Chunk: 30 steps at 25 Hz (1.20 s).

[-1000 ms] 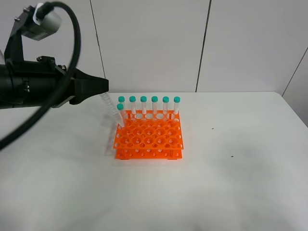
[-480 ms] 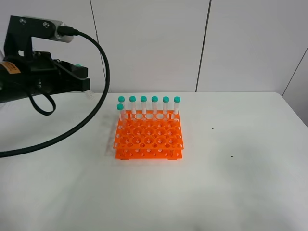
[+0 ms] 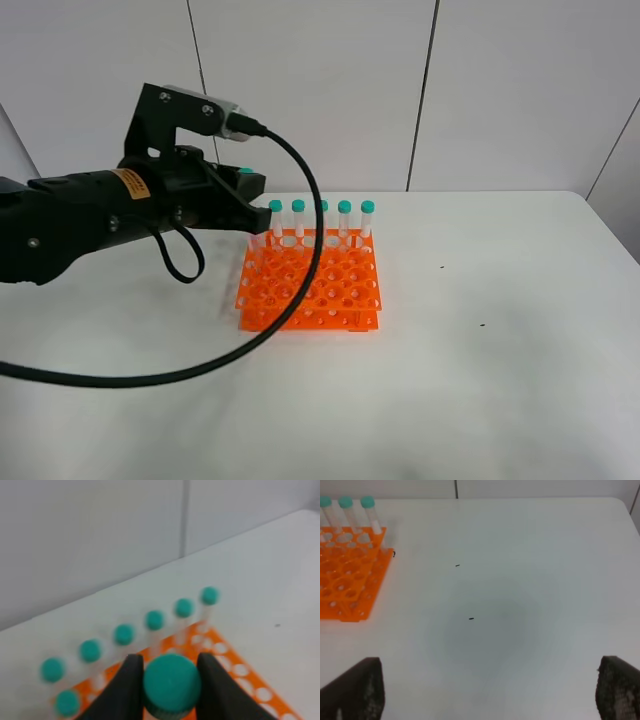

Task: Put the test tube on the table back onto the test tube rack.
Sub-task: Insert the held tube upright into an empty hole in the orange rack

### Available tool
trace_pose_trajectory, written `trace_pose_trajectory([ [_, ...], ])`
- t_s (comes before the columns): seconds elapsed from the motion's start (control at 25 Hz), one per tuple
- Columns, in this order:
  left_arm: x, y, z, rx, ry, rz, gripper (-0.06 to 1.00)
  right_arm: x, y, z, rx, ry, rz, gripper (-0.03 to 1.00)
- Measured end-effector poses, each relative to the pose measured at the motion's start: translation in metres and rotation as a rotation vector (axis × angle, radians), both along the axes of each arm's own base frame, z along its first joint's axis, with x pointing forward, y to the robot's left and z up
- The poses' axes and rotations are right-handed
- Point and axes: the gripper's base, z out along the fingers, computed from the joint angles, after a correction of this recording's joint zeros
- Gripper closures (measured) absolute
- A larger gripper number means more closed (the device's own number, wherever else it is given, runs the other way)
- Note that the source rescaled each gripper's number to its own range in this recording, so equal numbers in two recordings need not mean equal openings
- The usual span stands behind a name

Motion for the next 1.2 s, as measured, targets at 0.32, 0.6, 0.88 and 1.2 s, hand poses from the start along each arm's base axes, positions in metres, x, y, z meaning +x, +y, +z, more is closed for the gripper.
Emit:
trace_pose_trajectory([
  [0.32,0.048,-0.031,-0.008,0.066,-0.004,-0.033,0.94,0.000,0.000,0.000,0.000,0.000,0.000,0.05],
  [0.6,0.081,-0.031,-0.035,0.130,0.072,-0.003,0.94,0.000,0.000,0.000,0.000,0.000,0.000,0.05],
  [0.88,0.089,-0.027,-0.049,0.148,0.114,0.018,0.94,0.000,0.000,0.000,0.000,0.000,0.000,0.05],
  [1.2,0.099,-0.027,-0.053,0.109,0.129,0.048,0.94,0.000,0.000,0.000,0.002,0.000,0.001,0.05],
])
